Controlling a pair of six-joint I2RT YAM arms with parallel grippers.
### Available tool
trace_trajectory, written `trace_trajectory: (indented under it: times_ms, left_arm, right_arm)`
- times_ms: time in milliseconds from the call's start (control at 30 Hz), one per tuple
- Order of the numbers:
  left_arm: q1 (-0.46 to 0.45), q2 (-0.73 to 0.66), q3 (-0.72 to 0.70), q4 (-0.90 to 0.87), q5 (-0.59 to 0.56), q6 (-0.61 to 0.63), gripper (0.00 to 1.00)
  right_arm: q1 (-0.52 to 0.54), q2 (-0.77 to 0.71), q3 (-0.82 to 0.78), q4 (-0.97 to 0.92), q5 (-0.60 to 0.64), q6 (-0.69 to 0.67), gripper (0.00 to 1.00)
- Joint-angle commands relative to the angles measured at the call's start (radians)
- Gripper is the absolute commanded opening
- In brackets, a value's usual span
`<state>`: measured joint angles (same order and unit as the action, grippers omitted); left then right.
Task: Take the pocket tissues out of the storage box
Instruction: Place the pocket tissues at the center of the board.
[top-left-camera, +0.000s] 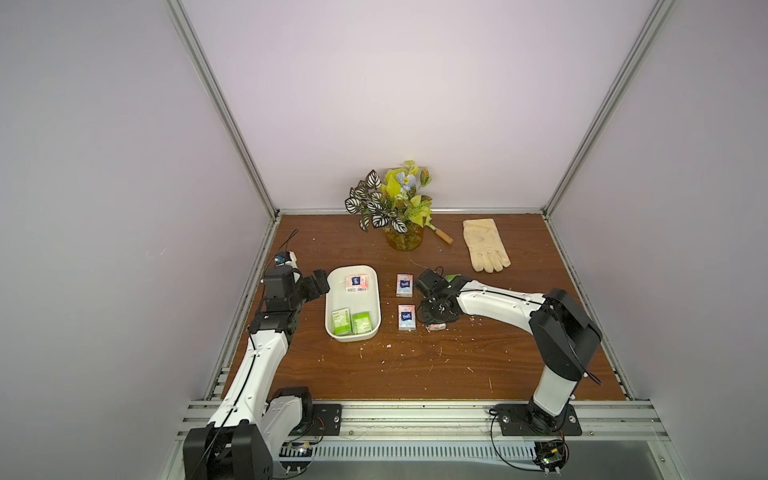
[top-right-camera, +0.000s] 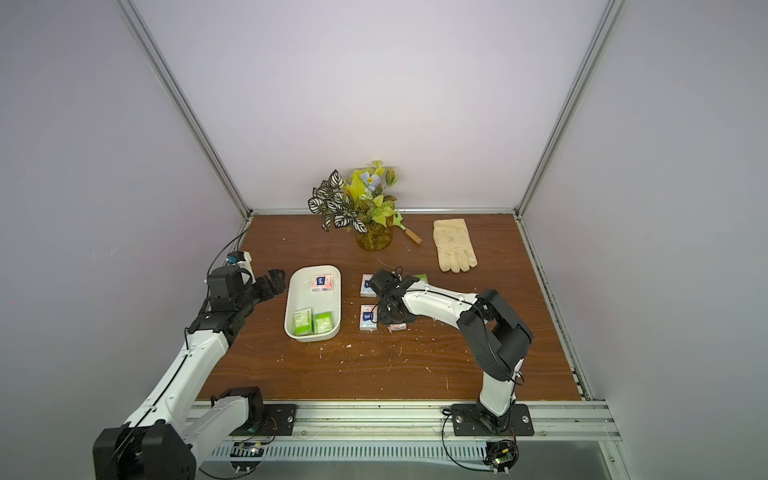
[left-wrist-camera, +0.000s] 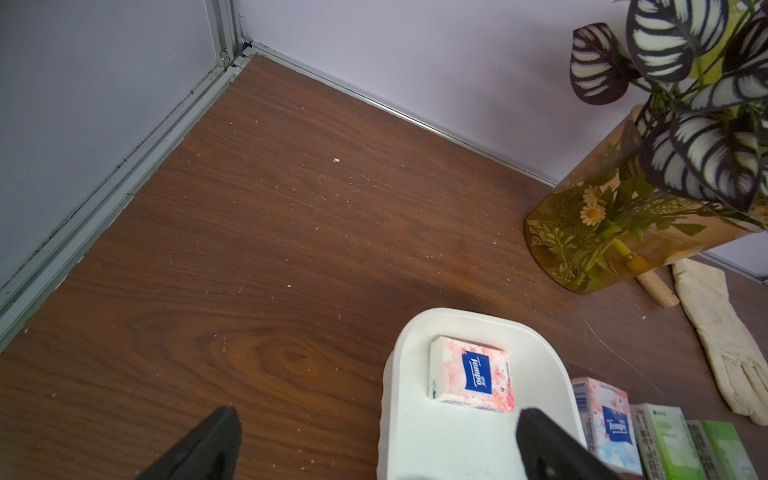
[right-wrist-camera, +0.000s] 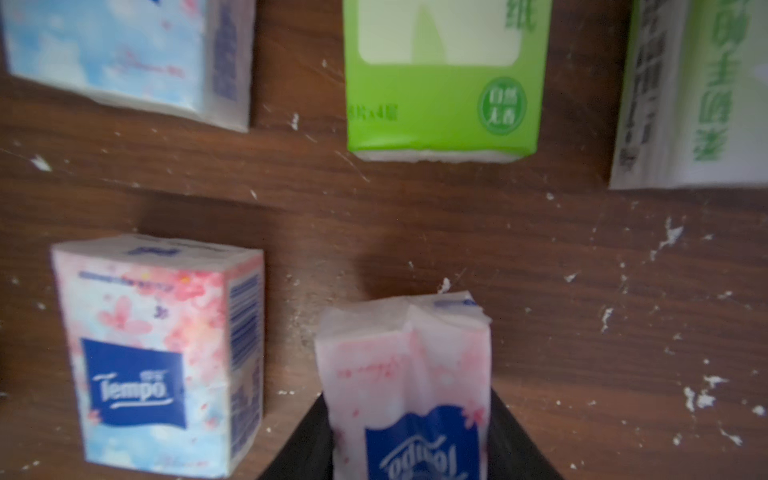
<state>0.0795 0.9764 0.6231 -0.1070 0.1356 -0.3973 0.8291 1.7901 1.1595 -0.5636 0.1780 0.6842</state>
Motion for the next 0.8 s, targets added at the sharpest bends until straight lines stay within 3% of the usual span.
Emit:
trace_trajectory:
  times_ms: [0, 433, 767]
  left_arm:
    - [0.014, 0.004, -0.006, 0.013, 0.006, -0.011, 0.99]
    - [0.016, 0.016, -0.003, 0.013, 0.008, -0.011, 0.99]
    - [0.016, 0.037, 0.003, 0.015, 0.025, -0.009, 0.99]
  right_arm:
    - [-0.004, -0.002, -0.011, 0.02, 0.003, 0.031, 0.49]
    - [-0.002, -0.005, -0.018, 0.024, 0.0, 0.022, 0.62]
    - [-0.003, -0.079, 0.061, -0.035, 0.015, -0.028, 0.78]
